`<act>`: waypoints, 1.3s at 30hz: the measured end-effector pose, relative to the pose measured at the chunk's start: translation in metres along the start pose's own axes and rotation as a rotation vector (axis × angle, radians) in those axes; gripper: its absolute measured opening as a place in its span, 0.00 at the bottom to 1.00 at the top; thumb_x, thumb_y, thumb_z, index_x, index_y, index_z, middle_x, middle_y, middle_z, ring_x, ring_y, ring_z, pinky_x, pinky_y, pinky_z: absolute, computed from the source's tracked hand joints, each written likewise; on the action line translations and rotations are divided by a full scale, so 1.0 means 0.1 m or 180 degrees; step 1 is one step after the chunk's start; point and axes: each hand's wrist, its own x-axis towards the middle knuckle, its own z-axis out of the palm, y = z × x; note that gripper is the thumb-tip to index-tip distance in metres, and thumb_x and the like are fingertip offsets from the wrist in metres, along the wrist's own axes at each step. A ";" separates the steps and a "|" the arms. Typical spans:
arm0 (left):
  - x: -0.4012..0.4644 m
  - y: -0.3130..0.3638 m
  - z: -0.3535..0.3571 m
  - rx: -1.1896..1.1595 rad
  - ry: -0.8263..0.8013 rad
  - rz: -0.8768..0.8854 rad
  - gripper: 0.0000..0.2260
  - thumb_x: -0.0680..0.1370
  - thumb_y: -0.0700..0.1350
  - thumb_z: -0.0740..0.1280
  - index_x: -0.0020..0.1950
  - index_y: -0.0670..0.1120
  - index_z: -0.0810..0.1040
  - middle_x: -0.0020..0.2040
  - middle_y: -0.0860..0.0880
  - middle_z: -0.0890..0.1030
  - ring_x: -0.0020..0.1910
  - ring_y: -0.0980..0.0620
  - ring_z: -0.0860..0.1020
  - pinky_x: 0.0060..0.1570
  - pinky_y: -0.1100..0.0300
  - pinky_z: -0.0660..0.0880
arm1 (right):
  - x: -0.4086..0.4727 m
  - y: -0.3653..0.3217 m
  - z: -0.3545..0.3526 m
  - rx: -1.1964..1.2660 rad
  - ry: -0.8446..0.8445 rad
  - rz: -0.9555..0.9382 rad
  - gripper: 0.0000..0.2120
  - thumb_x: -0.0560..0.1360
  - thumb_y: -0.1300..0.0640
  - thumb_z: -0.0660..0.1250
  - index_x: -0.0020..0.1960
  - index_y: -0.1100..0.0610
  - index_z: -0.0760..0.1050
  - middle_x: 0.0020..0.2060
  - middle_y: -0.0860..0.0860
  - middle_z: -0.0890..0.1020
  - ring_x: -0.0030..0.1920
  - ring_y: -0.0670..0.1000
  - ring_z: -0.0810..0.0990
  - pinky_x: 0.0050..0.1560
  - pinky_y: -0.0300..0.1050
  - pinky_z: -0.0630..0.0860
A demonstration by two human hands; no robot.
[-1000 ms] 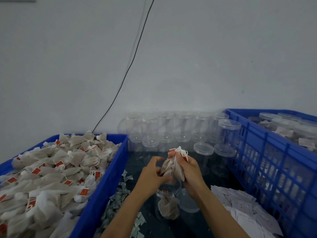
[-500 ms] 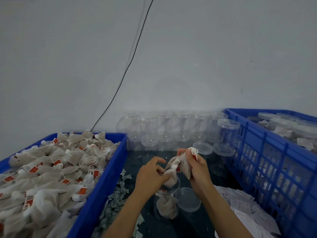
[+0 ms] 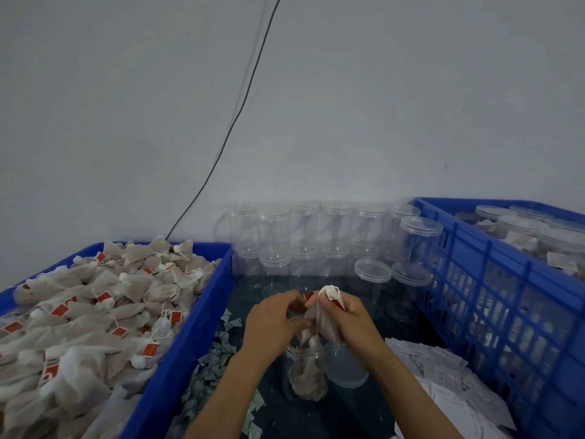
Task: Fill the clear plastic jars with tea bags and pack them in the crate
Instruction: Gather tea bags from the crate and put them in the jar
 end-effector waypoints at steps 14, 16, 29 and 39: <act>0.00 0.03 -0.10 -0.0495 0.0210 -0.0144 0.08 0.75 0.48 0.71 0.41 0.55 0.72 0.43 0.56 0.81 0.44 0.59 0.80 0.48 0.61 0.78 | 0.09 -0.05 -0.19 0.0152 0.0784 0.0019 0.14 0.76 0.44 0.62 0.45 0.49 0.83 0.39 0.42 0.82 0.46 0.44 0.80 0.47 0.40 0.74; 0.00 0.07 -0.06 0.0065 -0.0188 0.0028 0.06 0.75 0.48 0.70 0.44 0.55 0.72 0.43 0.56 0.81 0.44 0.57 0.80 0.48 0.62 0.75 | 0.09 -0.05 -0.17 0.0088 0.0901 0.0026 0.14 0.79 0.48 0.61 0.43 0.49 0.83 0.36 0.43 0.80 0.43 0.43 0.77 0.45 0.38 0.73; 0.03 0.07 -0.28 -0.0114 -0.0345 0.0072 0.14 0.75 0.36 0.66 0.54 0.54 0.77 0.53 0.58 0.80 0.50 0.60 0.77 0.60 0.59 0.73 | 0.20 -0.15 -0.09 -0.0624 0.0760 -0.0094 0.03 0.75 0.58 0.69 0.46 0.56 0.81 0.40 0.51 0.83 0.38 0.40 0.80 0.38 0.31 0.75; -0.11 -0.18 -0.15 -0.1184 -0.0096 -0.0367 0.09 0.77 0.36 0.66 0.49 0.50 0.78 0.48 0.55 0.81 0.49 0.60 0.79 0.52 0.66 0.76 | 0.18 0.01 -0.01 -0.2173 -0.0015 -0.0077 0.13 0.70 0.54 0.75 0.39 0.49 0.70 0.35 0.47 0.81 0.37 0.44 0.79 0.40 0.40 0.77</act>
